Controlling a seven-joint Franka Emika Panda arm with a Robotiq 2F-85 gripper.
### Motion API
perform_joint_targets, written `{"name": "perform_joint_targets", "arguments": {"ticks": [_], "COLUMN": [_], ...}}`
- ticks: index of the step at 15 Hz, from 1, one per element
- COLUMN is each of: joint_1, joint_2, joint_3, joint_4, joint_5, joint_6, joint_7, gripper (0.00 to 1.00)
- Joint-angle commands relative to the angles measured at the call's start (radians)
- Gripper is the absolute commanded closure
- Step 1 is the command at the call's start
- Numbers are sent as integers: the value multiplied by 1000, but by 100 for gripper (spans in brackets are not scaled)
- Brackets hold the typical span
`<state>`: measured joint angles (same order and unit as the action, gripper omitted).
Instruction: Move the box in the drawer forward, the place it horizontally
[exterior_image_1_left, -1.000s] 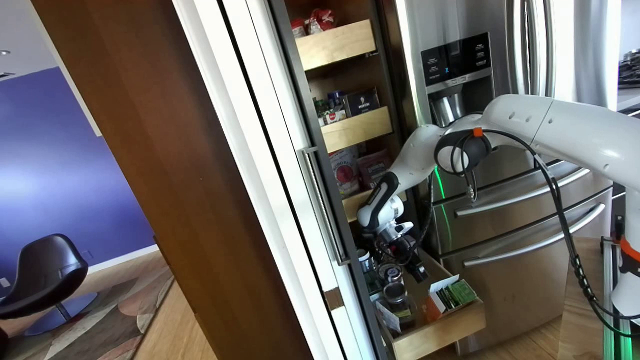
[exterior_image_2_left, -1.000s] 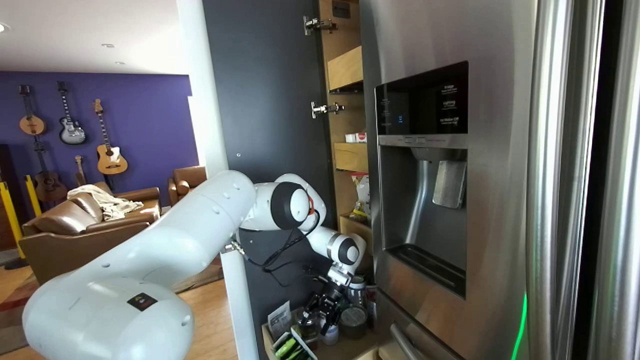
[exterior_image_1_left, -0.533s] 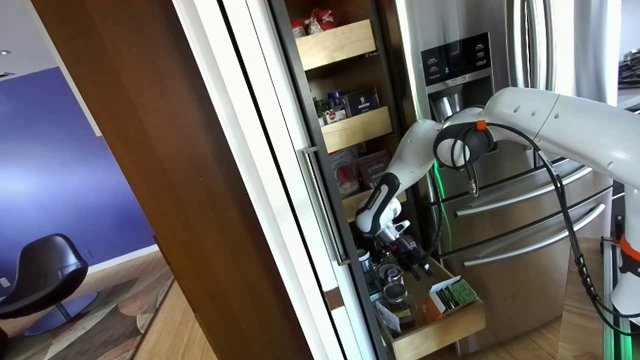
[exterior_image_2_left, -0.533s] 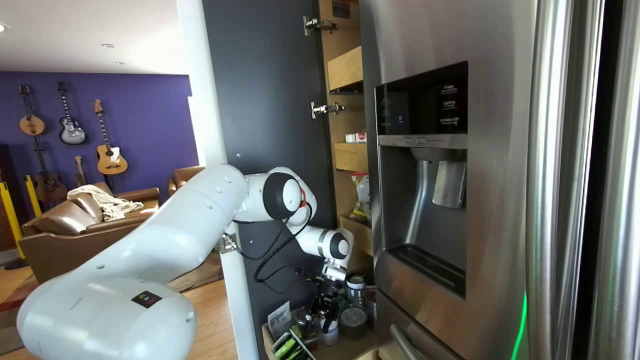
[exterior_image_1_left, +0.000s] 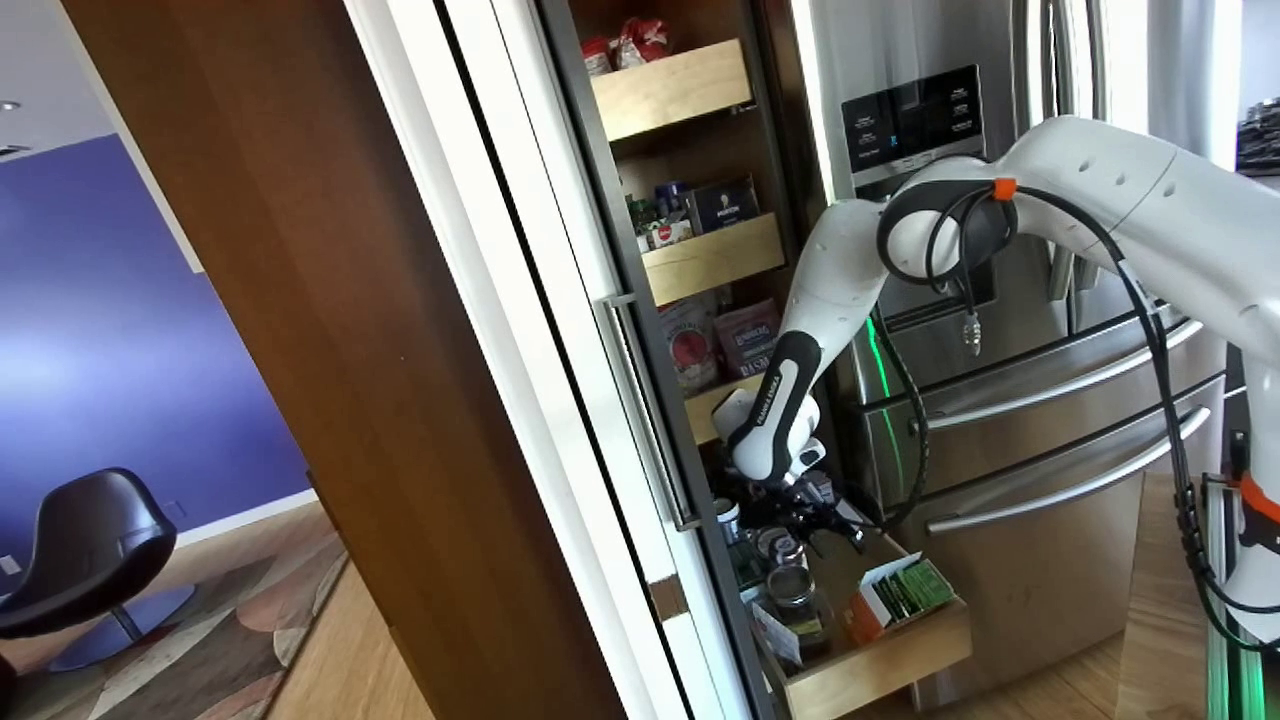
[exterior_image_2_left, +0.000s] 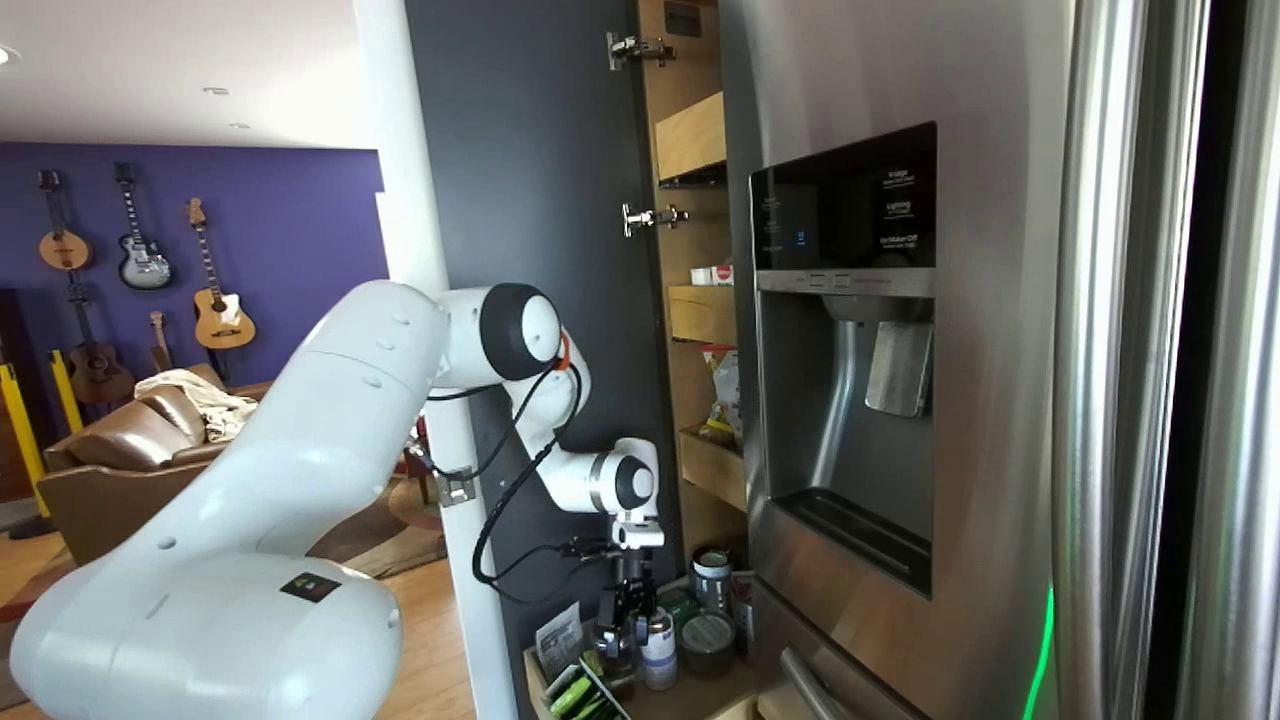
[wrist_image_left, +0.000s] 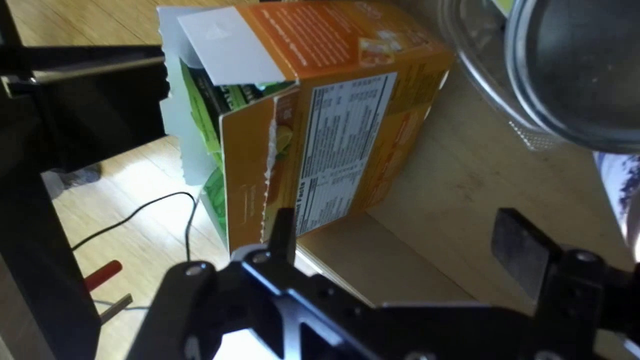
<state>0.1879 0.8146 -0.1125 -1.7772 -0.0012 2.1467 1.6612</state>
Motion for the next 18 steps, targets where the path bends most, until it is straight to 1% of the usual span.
{"name": "perform_joint_targets", "arguments": {"ticks": [1, 3, 4, 6, 7, 9, 10, 14, 15, 16, 17, 18], "joint_1": [61, 80, 76, 39, 46, 33, 30, 29, 24, 30, 2, -6], "joint_2": [-173, -249, -289, -371, -259, -322, -341, -355, -358, -358, -355, -353], "joint_3": [-39, -61, -62, -47, -35, -35, -35, -33, -32, -40, -8, -2], "joint_4": [-243, -342, -392, -495, -348, -428, -449, -460, -462, -464, -455, -461], "joint_5": [-127, -223, -271, -330, -282, -310, -314, -316, -310, -317, -233, -202], "joint_6": [143, 164, 153, 183, 118, 142, 146, 146, 183, 219, 204, 247], "joint_7": [-12, -25, -59, -151, -75, -121, -130, -140, -134, -101, -128, -115], "gripper": [0, 0, 0, 0, 0, 0, 0, 0, 0, 0, 0, 0]}}
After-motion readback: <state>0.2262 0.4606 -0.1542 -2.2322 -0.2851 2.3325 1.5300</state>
